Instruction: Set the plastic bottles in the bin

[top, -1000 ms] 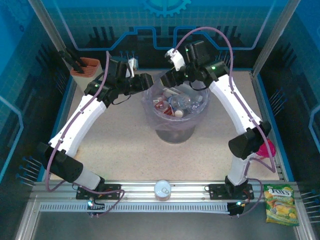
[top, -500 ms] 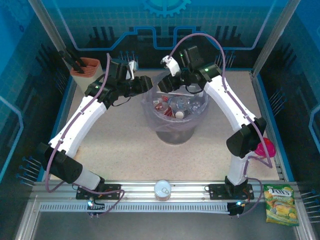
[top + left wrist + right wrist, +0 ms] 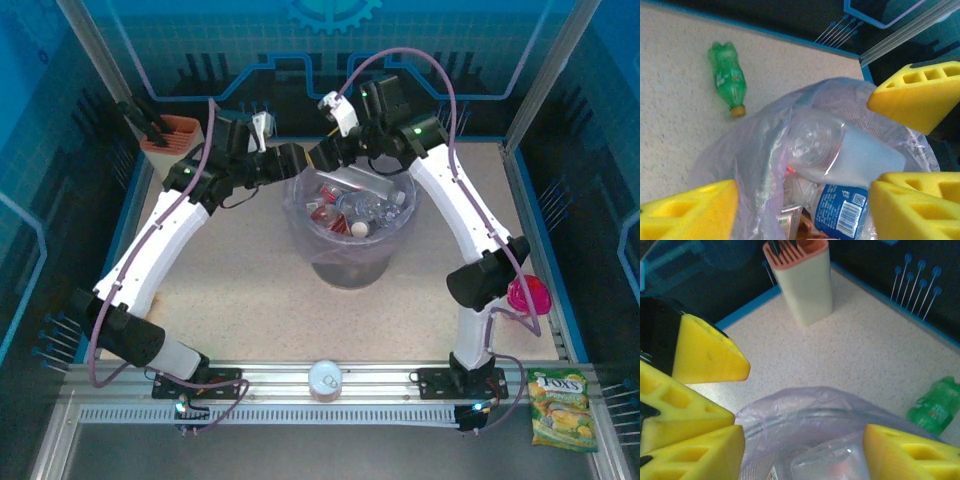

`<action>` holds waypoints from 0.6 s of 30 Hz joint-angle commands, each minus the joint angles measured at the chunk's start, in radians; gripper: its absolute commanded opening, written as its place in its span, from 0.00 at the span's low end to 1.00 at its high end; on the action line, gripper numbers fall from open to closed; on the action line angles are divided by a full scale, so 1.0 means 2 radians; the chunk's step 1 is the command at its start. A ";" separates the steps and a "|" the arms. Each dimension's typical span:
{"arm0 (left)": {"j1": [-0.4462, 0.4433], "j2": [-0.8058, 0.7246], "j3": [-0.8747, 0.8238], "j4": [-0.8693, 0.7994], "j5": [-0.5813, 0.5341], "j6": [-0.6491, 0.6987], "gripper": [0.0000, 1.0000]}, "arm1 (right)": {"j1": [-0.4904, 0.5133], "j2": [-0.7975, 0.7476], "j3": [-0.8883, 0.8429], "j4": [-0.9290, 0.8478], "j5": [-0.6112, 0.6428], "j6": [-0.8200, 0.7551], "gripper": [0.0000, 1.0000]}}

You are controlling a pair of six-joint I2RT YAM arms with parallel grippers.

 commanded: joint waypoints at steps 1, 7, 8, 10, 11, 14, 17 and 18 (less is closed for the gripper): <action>0.014 -0.017 0.017 -0.013 -0.022 0.031 0.80 | -0.011 -0.001 0.021 -0.003 0.008 0.013 0.70; 0.059 -0.055 -0.041 0.005 -0.119 0.087 0.99 | -0.082 -0.087 -0.087 0.075 0.049 0.067 1.00; 0.074 -0.063 -0.061 0.015 -0.128 0.093 0.99 | -0.100 -0.105 -0.114 0.088 0.058 0.074 1.00; 0.102 -0.075 -0.103 0.040 -0.132 0.093 0.99 | -0.136 -0.133 -0.157 0.093 0.080 0.088 1.00; 0.117 -0.080 -0.129 0.057 -0.132 0.094 0.99 | -0.152 -0.149 -0.181 0.096 0.096 0.092 1.00; 0.149 -0.099 -0.217 0.130 -0.153 0.099 0.99 | -0.186 -0.197 -0.282 0.139 0.179 0.096 1.00; 0.169 -0.115 -0.310 0.218 -0.191 0.104 0.99 | -0.202 -0.248 -0.397 0.202 0.250 0.076 1.00; 0.171 -0.119 -0.338 0.249 -0.204 0.108 0.99 | -0.206 -0.264 -0.435 0.223 0.280 0.079 1.00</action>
